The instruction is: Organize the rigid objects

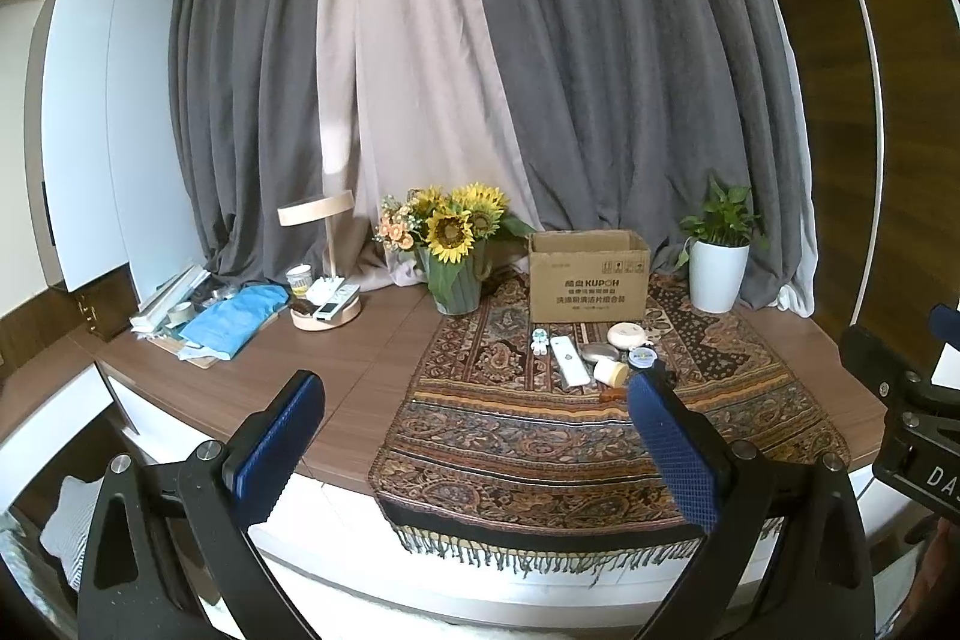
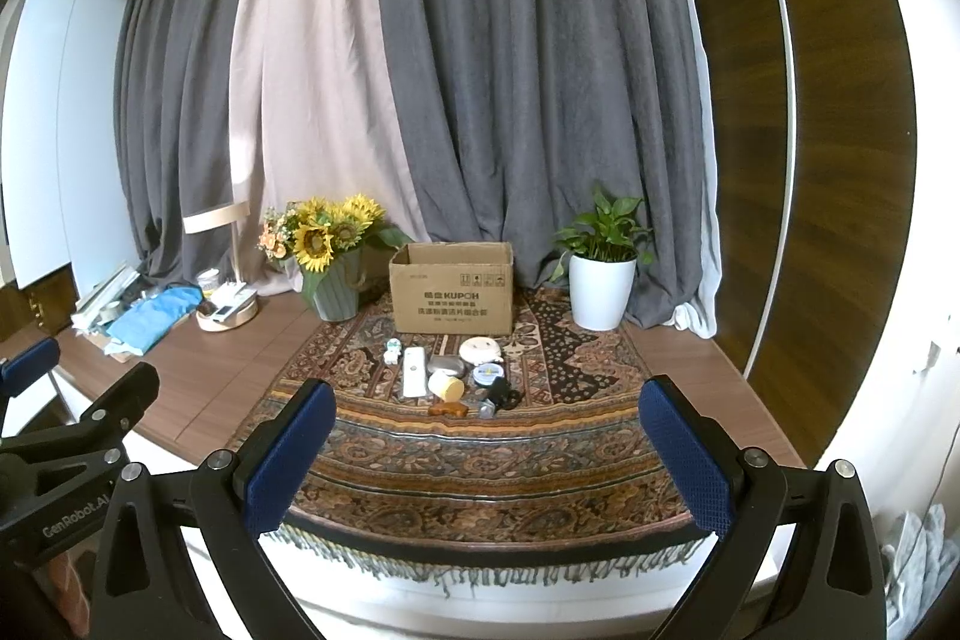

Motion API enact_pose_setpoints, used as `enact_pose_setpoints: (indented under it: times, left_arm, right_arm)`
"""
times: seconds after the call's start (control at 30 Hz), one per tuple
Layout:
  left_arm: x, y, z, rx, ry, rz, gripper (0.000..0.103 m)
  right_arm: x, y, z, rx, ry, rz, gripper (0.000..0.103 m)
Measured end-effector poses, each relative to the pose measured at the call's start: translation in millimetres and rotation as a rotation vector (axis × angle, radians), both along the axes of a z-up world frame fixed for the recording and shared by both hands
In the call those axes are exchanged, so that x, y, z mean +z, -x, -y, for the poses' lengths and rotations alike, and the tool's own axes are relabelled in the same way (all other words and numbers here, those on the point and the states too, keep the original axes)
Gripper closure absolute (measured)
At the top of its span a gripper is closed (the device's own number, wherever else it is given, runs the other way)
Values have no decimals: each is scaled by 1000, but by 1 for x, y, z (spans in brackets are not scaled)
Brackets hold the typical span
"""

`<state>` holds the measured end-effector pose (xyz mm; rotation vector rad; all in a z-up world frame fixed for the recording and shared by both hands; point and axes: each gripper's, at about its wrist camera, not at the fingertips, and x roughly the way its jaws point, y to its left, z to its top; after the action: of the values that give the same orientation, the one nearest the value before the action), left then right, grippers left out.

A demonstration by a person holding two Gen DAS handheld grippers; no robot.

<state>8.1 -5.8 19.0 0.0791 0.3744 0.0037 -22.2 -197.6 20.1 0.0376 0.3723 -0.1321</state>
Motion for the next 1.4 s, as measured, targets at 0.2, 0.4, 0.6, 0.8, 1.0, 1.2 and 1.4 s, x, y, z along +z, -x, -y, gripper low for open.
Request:
enact_pose_setpoints:
  times: [0.2, 0.4, 0.6, 0.8, 1.0, 1.2, 1.4]
  left_arm:
    - [-4, 4, -1, -1, 1, 4, 0]
    - [-4, 8, -1, -4, -1, 8, 0]
    - [-5, 8, 0, -6, -4, 8, 0]
    - [-4, 8, 1, -10, -6, 7, 0]
    - [-4, 8, 2, -8, -7, 6, 0]
    - [-6, 8, 3, -8, -10, 7, 0]
    - [-8, 10, 3, -8, -7, 10, 0]
  right_arm:
    - [0, 0, 0, 1, -2, 0, 0]
    - [0, 0, 1, 1, -2, -1, 0]
    - [0, -1, 0, 1, -3, -3, 0]
    - [-1, 0, 1, -1, -6, -5, 0]
    - [-3, 0, 4, 2, -8, -4, 0]
    - [-3, 1, 4, 1, -10, -4, 0]
    - [-4, 1, 4, 2, -11, -3, 0]
